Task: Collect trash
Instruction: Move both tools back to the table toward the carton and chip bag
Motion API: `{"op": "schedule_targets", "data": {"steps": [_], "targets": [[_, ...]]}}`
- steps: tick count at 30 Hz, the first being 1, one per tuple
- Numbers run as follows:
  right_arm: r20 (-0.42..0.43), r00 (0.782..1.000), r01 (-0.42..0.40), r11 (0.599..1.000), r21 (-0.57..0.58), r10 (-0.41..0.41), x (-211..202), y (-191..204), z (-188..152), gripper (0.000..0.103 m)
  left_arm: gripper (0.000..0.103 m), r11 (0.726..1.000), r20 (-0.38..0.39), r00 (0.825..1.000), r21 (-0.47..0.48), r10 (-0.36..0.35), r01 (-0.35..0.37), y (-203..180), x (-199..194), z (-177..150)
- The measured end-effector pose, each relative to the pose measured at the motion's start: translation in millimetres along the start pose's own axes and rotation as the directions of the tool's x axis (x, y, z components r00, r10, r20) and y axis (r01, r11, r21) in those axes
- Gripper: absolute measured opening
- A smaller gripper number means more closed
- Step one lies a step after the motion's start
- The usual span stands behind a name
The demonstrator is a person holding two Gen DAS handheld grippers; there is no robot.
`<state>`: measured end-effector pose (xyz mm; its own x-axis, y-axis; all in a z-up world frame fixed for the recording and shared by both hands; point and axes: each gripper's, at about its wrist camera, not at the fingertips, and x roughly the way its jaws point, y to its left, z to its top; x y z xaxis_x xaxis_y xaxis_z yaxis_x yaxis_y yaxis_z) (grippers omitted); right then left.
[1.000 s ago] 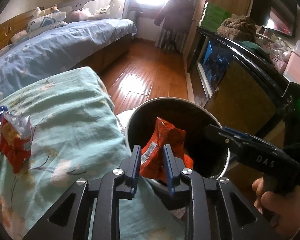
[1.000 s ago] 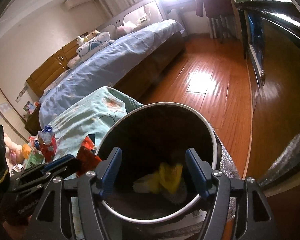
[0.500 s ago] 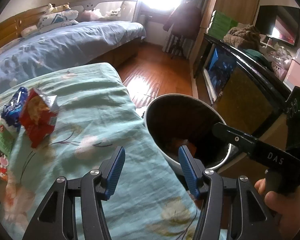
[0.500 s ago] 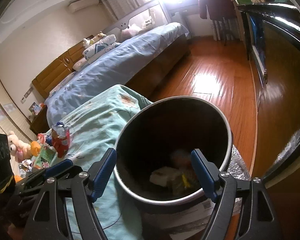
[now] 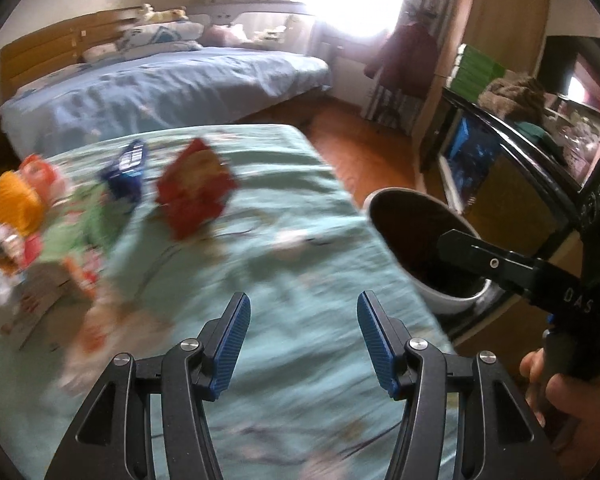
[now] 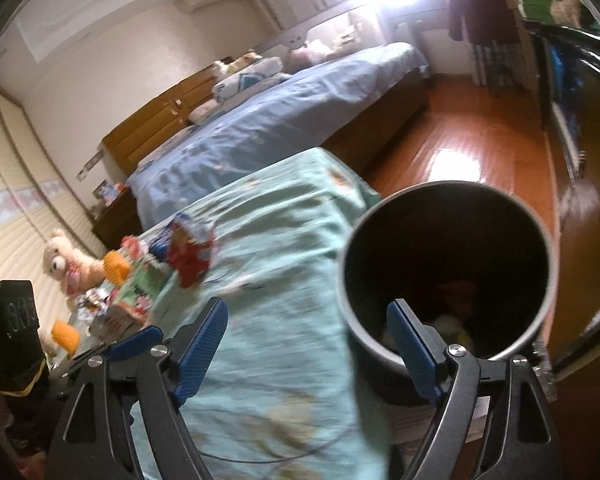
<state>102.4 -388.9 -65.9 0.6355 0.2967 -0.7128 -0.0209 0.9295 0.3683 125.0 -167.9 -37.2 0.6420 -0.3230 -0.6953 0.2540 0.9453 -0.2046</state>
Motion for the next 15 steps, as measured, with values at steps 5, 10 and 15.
{"op": "schedule_targets", "data": {"steps": [5,10,15], "targets": [[-0.035,0.999,-0.04,0.999,-0.037,0.038,15,26,-9,0.083,0.055,0.997,0.01,0.998,-0.055,0.056,-0.055,28,-19,-14],[-0.068,0.996,-0.071,0.995,-0.074,0.066,33,51,-15,0.083,0.055,0.988,0.014,0.994,-0.109,0.108,-0.106,54,-30,-18],[-0.084,0.994,-0.084,0.991,-0.107,0.075,47,65,-14,0.083,0.055,0.979,0.012,0.989,-0.144,0.147,-0.144,76,-32,-20]]}}
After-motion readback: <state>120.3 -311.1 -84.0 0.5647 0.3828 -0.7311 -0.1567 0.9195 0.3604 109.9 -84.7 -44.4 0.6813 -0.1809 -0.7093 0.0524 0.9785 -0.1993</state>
